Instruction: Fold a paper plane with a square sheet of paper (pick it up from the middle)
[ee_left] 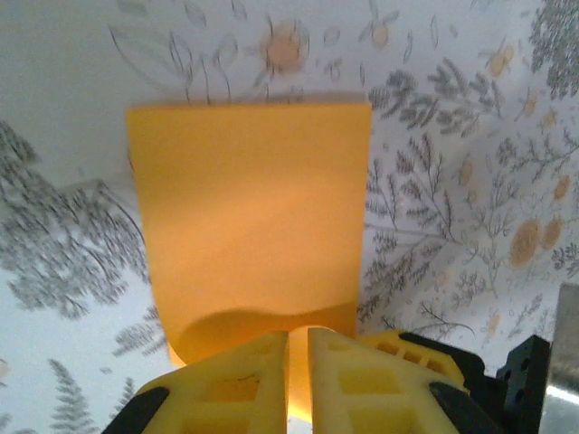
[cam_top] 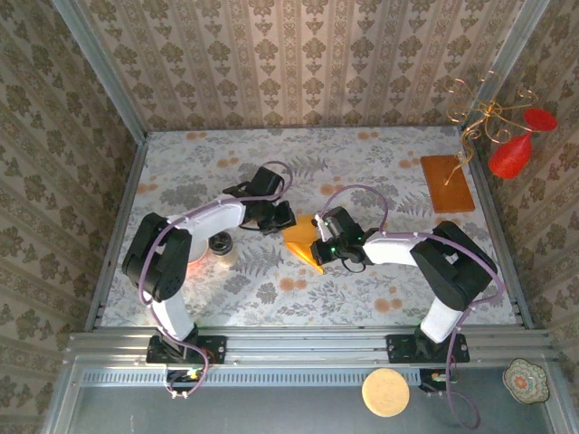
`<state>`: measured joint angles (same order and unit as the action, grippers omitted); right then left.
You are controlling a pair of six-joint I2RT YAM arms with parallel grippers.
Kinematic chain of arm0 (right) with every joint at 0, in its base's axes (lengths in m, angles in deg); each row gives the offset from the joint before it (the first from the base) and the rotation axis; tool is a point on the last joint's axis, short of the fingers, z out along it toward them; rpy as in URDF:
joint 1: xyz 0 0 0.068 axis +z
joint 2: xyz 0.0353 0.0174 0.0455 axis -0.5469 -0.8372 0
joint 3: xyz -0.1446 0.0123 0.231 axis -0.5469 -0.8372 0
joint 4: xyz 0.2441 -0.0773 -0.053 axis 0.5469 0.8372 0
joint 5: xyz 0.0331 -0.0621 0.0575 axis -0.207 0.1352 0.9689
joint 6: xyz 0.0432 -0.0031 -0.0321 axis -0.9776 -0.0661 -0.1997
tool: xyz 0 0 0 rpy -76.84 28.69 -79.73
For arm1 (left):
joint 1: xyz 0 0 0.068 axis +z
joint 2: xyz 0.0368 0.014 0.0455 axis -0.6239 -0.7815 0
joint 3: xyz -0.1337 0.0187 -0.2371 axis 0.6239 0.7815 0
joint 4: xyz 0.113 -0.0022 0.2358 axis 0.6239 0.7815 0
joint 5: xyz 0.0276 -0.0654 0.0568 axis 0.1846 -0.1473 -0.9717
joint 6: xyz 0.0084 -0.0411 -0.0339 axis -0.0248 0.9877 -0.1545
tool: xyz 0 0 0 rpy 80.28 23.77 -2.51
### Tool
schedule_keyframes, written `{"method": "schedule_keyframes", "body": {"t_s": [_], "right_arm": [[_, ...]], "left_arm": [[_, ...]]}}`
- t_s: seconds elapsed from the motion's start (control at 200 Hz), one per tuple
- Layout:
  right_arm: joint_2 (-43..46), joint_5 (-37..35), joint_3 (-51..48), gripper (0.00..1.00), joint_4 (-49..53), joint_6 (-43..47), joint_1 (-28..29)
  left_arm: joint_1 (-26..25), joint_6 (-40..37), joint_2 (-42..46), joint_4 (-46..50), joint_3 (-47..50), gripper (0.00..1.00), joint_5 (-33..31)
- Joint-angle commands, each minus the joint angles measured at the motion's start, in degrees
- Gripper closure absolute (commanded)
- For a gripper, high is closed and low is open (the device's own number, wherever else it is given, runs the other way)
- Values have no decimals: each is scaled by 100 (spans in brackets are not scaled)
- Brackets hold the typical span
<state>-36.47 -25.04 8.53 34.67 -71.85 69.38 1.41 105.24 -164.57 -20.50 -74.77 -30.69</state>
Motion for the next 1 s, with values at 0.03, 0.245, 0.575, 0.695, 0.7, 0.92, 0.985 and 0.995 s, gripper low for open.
{"method": "schedule_keyframes", "body": {"t_s": [0.03,0.245,0.575,0.695,0.7,0.92,0.985,0.995], "right_arm": [[-119,-29,-44,100,235,-9,-46],[-145,-13,-36,100,220,-23,-46],[-149,-4,-35,100,254,-10,-46],[-145,-3,-26,100,252,0,-46],[-145,-3,-26,100,249,-1,-46],[-149,-4,-18,100,272,-3,-46],[-152,-11,-9,100,290,-1,-52],[-149,-10,-13,100,290,-2,-54]], "left_arm": [[-180,739,255,-547,504,85,246],[-379,1069,265,-964,777,85,568],[-480,1214,-54,-1118,832,88,607],[-482,1205,-144,-1083,804,88,602],[-478,1210,-149,-1081,803,88,604],[-481,1231,-206,-1036,880,88,523],[-474,1241,-197,-1019,904,88,488],[-480,1241,-197,-1018,916,88,480]]}}
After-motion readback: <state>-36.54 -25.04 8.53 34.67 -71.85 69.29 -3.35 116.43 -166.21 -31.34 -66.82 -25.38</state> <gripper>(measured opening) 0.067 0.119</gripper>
